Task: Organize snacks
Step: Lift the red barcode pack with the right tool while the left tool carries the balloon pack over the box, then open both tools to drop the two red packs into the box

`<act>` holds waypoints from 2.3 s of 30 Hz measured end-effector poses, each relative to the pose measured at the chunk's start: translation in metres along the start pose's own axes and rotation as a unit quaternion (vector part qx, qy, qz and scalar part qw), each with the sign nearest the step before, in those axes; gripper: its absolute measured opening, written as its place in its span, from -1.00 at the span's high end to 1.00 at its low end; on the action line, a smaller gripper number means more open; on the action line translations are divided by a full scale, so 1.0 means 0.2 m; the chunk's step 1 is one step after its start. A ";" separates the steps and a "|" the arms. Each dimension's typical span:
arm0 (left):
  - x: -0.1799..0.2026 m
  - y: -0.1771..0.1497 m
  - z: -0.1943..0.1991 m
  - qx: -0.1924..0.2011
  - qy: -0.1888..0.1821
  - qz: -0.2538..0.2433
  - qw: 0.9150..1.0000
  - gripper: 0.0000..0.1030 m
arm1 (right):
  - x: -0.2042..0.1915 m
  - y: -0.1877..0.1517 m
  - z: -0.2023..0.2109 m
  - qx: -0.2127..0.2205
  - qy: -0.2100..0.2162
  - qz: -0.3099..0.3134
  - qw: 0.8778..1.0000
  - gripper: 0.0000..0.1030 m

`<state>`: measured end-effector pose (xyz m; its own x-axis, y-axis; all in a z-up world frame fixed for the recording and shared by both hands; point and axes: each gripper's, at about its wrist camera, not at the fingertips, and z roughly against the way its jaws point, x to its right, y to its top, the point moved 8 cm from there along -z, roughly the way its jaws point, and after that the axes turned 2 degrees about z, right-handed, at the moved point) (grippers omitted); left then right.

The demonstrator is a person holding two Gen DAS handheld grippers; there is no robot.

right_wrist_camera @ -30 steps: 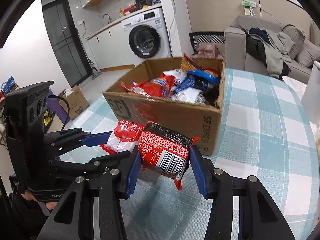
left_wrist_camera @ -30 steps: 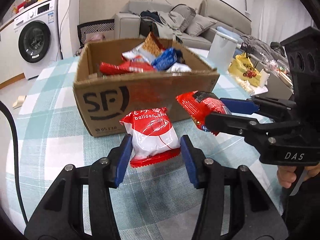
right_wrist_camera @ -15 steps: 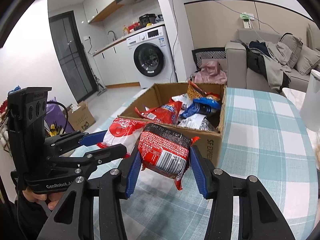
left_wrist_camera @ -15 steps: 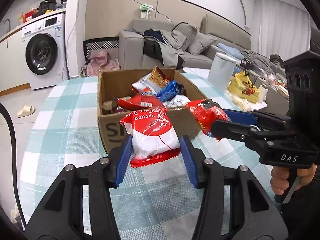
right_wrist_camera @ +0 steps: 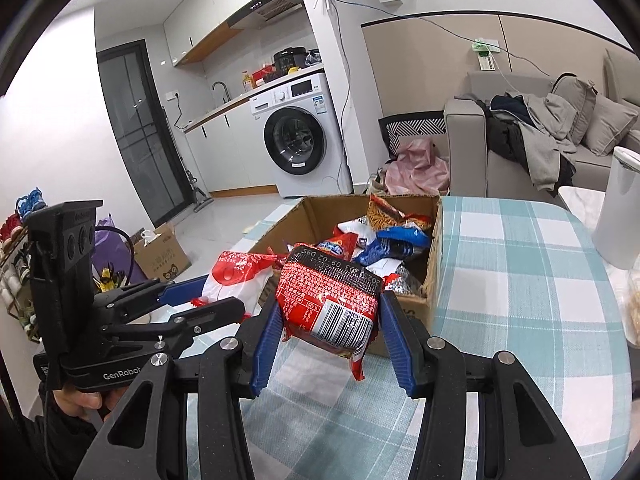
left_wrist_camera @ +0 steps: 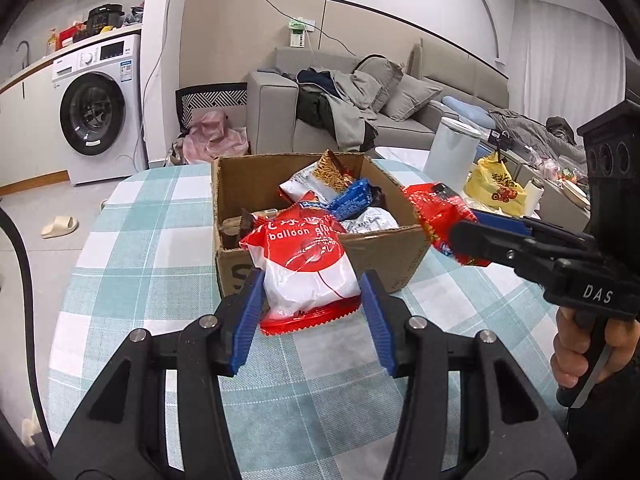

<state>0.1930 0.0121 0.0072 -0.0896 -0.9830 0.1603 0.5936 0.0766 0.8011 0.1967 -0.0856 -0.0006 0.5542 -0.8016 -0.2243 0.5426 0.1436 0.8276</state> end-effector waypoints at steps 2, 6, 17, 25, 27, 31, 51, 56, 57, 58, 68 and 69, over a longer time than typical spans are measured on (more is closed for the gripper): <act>-0.01 0.02 0.00 0.002 0.001 0.001 1.000 0.10 | 0.01 0.01 0.00 0.000 0.000 -0.001 1.000 0.05; -0.03 0.06 -0.02 0.006 -0.006 0.009 1.000 0.10 | 0.02 0.02 -0.02 -0.001 -0.006 -0.001 1.000 0.05; -0.06 0.24 -0.08 0.023 -0.002 0.014 1.000 0.10 | 0.02 0.15 -0.06 0.011 -0.016 -0.004 1.000 0.05; -0.11 0.30 -0.22 0.019 0.014 0.019 1.000 0.10 | 0.07 0.18 -0.17 -0.004 -0.019 -0.021 1.000 0.05; -0.13 0.31 -0.26 0.018 0.015 0.022 0.999 0.10 | 0.08 0.19 -0.20 -0.005 -0.019 -0.024 1.000 0.05; -0.14 0.31 -0.34 0.010 0.013 0.027 1.000 0.10 | 0.09 0.20 -0.25 -0.011 -0.022 -0.027 0.999 0.05; -0.19 0.27 -0.58 -0.006 0.032 0.020 0.999 0.10 | 0.21 0.20 -0.46 -0.041 -0.046 -0.053 0.997 0.04; -0.19 0.27 -0.56 -0.009 0.031 0.027 0.999 0.03 | 0.23 0.20 -0.47 -0.046 -0.049 -0.052 0.996 -0.04; -0.19 0.26 -0.55 -0.007 0.029 0.028 0.999 -0.05 | 0.23 0.20 -0.47 -0.045 -0.049 -0.051 0.997 -0.08; -0.20 0.26 -0.54 -0.004 0.027 0.030 0.999 -0.12 | 0.23 0.20 -0.45 -0.043 -0.048 -0.049 0.997 -0.14; -0.18 0.24 -0.32 0.030 0.017 0.011 0.999 -0.92 | 0.25 0.21 -0.25 -0.004 -0.047 -0.037 0.998 -0.82; -0.17 0.24 -0.30 0.036 0.018 0.011 0.999 -0.99 | 0.25 0.20 -0.23 -0.001 -0.044 -0.037 0.998 -0.90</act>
<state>0.2718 0.0396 0.0061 -0.0470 -0.9864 0.1576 0.5362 0.1082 0.8371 0.2757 -0.0923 -0.0019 0.4554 -0.8580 -0.2377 0.5814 0.0845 0.8092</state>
